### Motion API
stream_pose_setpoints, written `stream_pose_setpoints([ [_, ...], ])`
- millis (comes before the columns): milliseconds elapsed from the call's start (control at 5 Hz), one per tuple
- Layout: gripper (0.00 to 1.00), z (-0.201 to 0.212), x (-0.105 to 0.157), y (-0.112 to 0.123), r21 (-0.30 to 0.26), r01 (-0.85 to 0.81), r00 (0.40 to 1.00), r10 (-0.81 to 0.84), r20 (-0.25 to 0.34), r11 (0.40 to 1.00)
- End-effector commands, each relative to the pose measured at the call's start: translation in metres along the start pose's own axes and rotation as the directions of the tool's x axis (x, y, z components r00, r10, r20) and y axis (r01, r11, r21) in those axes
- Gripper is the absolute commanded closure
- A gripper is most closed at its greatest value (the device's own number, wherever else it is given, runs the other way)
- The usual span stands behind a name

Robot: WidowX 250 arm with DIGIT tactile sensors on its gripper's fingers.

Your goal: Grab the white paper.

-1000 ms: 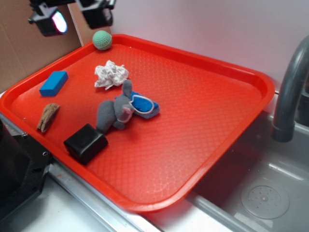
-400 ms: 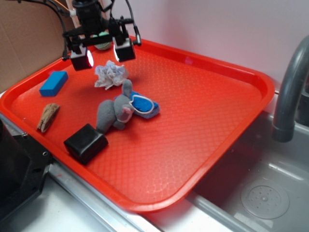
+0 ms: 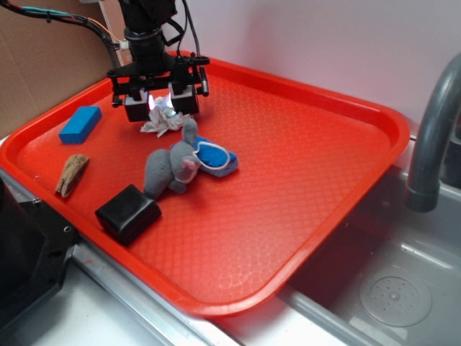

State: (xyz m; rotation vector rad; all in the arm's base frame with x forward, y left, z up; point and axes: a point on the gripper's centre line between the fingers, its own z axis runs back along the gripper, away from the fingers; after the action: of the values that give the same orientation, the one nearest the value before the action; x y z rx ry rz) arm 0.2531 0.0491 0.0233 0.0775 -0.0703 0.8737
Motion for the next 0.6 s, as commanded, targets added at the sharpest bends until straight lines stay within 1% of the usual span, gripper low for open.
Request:
stream_pose_setpoints([
  [0,1.00,0.058,0.002,0.008,-0.077,0.190,0.982,-0.191,-0.009,0.979],
  [200,1.00,0.111,-0.023,0.011,-0.107,0.425,0.905,-0.424,0.032,0.899],
  [400,1.00,0.164,-0.046,-0.004,-0.131,0.608,0.791,-0.612,0.014,0.783],
])
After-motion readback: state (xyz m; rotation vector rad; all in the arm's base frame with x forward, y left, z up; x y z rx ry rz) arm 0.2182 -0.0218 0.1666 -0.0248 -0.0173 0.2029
